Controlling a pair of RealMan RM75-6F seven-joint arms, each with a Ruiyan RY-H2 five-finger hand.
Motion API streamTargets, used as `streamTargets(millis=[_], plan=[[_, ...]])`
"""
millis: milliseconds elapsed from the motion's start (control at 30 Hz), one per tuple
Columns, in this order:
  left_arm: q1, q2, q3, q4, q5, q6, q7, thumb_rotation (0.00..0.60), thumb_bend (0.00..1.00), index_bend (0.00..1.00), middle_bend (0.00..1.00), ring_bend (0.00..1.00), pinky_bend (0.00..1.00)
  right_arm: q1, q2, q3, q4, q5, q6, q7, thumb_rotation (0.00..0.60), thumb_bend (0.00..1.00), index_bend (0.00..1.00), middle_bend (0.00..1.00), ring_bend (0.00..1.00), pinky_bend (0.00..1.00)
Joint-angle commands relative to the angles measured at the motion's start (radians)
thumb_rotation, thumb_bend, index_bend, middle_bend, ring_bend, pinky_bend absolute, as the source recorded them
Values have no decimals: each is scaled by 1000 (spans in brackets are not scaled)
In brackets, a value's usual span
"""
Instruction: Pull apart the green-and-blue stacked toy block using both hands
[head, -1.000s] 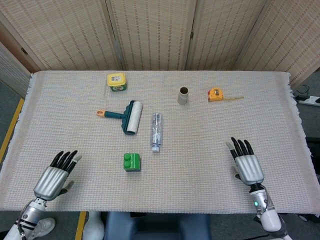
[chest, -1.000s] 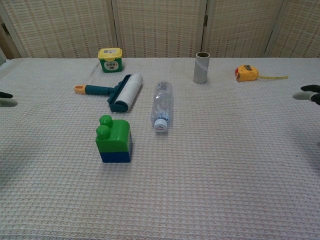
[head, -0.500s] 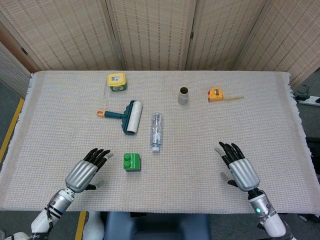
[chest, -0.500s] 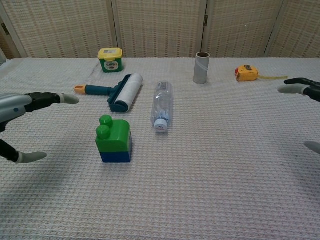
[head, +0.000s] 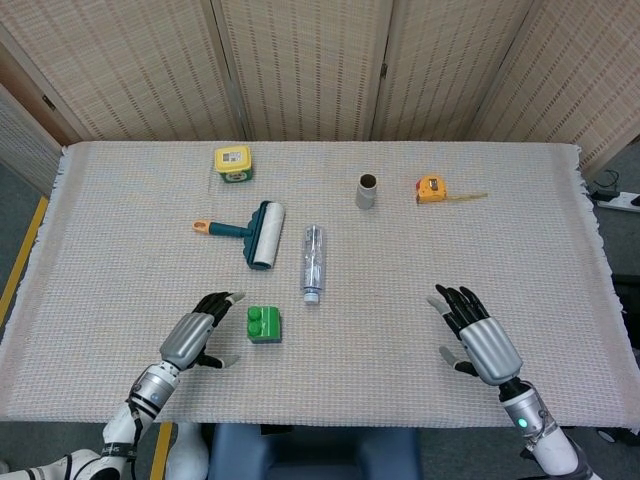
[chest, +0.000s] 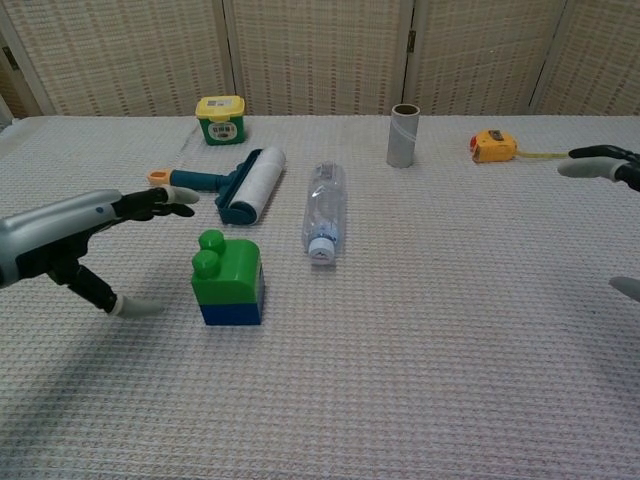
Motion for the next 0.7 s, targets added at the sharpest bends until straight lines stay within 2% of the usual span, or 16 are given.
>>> streamTargets(millis=[33,367,700], plan=[[-6,-64,-6,66,27,42,-19,600,232,22,134,0,0,-3,5,0,-4,-5,10,5,600,390,0,0,0,0],[-5,-203,-26,236,70,157,-49,600,166,50,177,3,0,-5,18,8,-8,-2,19,30,600,390,0,0,0,0],[-12,-222,-20,239,48,136,-68,600,166,59,205,10,0,-2,13,12,1,6,9,33,600,390,0,0,0,0]])
